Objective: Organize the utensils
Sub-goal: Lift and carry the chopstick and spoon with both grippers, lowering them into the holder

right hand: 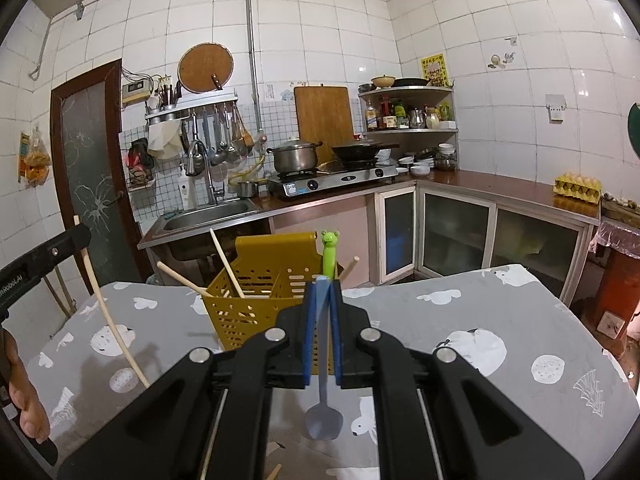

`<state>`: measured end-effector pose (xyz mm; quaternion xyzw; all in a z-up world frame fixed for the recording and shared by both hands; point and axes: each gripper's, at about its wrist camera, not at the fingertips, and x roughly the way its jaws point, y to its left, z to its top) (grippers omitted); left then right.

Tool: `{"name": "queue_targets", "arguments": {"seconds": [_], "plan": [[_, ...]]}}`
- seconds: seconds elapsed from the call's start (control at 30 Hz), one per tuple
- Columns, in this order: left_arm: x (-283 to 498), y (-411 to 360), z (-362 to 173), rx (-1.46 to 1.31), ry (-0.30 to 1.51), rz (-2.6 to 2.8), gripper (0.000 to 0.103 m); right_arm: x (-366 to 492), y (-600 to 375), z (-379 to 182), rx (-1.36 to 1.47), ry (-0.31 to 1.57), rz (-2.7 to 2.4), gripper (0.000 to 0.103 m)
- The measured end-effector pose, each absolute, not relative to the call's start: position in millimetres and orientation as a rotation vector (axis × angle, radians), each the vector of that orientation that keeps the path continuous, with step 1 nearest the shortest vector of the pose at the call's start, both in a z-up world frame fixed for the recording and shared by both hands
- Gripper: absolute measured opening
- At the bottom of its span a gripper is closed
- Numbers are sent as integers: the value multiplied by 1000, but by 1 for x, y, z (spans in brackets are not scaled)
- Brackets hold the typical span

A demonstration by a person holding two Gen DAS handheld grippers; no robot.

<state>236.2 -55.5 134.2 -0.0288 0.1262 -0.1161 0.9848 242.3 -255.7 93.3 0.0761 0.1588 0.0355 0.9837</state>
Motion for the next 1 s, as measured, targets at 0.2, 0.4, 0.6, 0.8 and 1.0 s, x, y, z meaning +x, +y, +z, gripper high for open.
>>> {"name": "queue_targets", "arguments": {"seconds": [0.2,0.4,0.6,0.8,1.0], "plan": [[238,-63,154,-61,210,-249,4,243,-252,113,147,289,91,7],[244,-70,182,-59,150,-264,4,251,-253,148,153,249,108,7],[259,-80,213,-58,82,-267,4,274,-253,183,156,201,108,7],[297,-89,232,-65,48,-256,4,309,-251,198,163,189,105,7],[340,-97,215,-64,47,-246,4,346,-245,183,138,216,98,7]]}}
